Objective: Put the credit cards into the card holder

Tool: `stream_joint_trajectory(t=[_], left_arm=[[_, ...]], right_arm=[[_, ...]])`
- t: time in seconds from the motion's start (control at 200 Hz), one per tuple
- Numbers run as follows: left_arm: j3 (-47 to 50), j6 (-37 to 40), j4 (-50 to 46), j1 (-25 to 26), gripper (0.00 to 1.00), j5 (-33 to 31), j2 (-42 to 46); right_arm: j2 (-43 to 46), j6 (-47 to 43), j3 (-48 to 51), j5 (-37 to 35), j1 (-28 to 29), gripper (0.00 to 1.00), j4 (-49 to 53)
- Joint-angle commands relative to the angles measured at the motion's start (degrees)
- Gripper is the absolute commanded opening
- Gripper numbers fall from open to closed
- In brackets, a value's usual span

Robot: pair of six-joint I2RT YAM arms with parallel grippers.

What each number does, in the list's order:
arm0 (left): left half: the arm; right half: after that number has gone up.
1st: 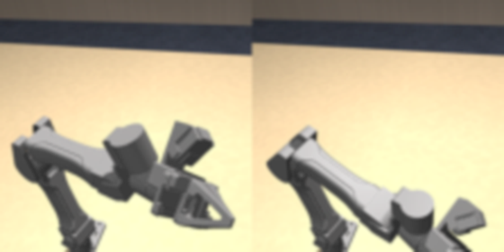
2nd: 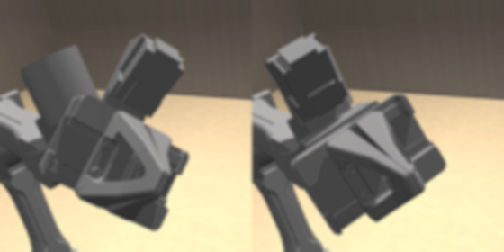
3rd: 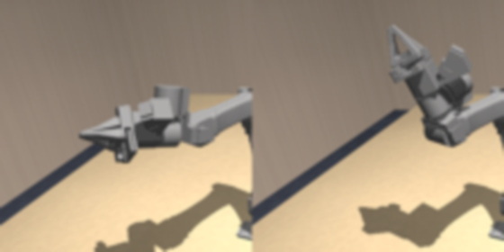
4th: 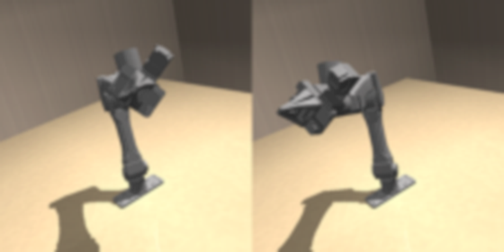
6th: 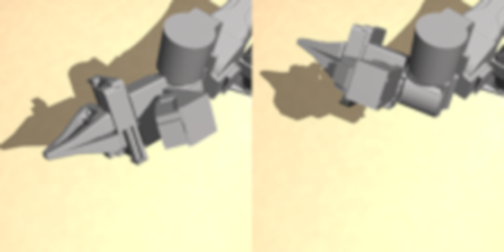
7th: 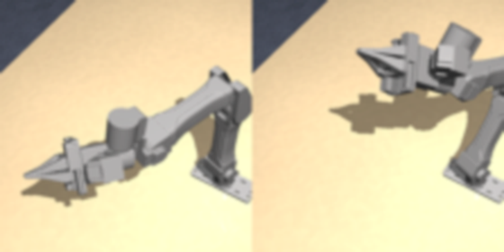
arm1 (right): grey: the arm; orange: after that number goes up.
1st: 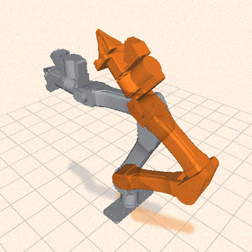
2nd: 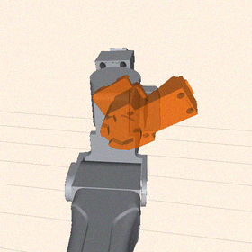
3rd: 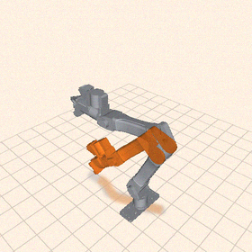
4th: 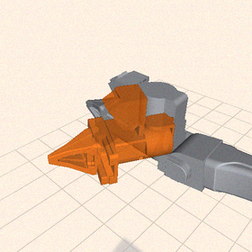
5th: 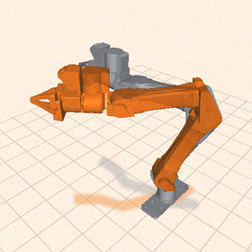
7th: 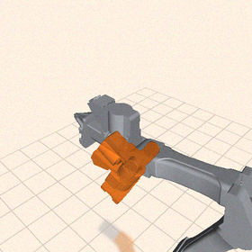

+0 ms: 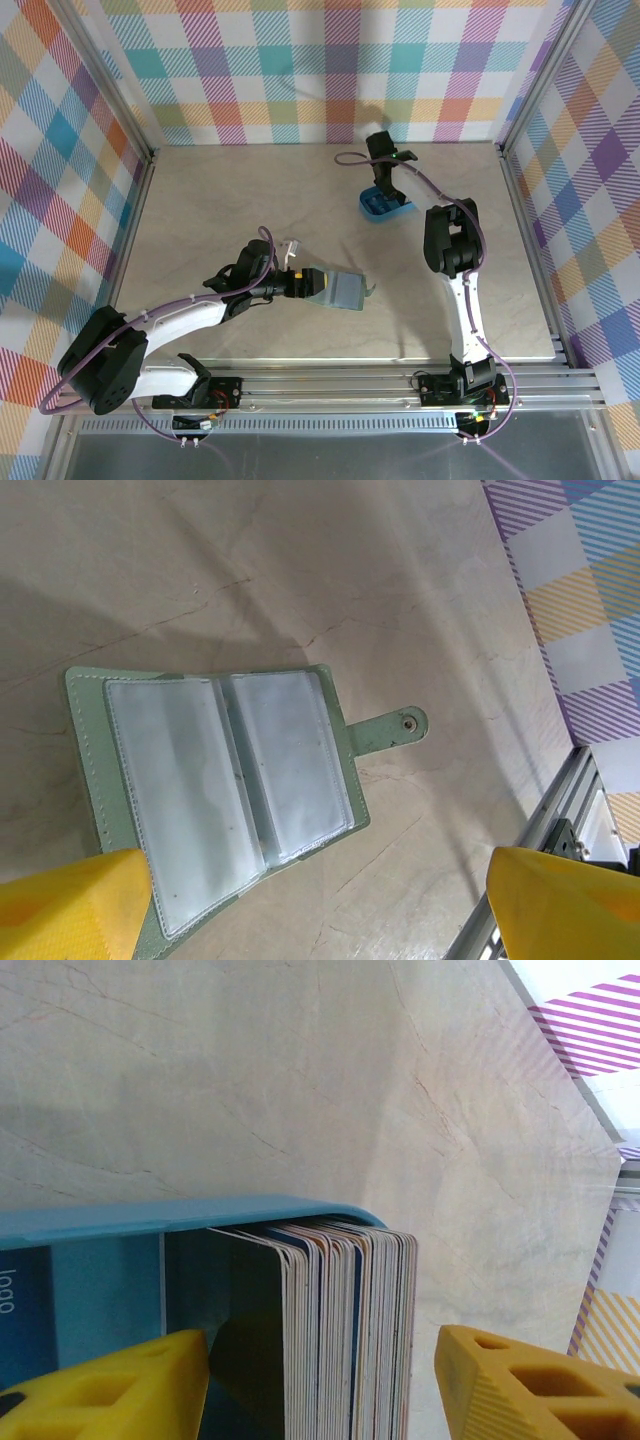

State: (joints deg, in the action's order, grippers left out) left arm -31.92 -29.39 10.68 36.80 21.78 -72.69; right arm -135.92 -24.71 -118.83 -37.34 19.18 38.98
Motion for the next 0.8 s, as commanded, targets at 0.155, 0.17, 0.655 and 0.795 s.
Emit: stream_joint_trajectory(t=[0.155, 0.17, 0.655, 0.795], left_arm=[[0.9, -0.8, -1.1, -0.6, 0.87, -0.9, 1.5], [0.9, -0.9, -1.1, -0.7, 0.87, -1.0, 1.5], [1.2, -1.5, -1.4, -0.6, 0.84, 0.0, -0.1], [1.2, -1.8, -0.9, -0.6, 0.84, 0.4, -0.5]], right_arm=[[3.3, 0.0, 0.7, -0.9, 0.3, 0.50, -1.4], [3.2, 0.0, 0.7, -0.9, 0.3, 0.49, -1.4], [2.9, -1.0, 0.5, -0.7, 0.4, 0.33, -1.0], [3.3, -1.5, 0.6, -0.7, 0.4, 0.32, -1.1]])
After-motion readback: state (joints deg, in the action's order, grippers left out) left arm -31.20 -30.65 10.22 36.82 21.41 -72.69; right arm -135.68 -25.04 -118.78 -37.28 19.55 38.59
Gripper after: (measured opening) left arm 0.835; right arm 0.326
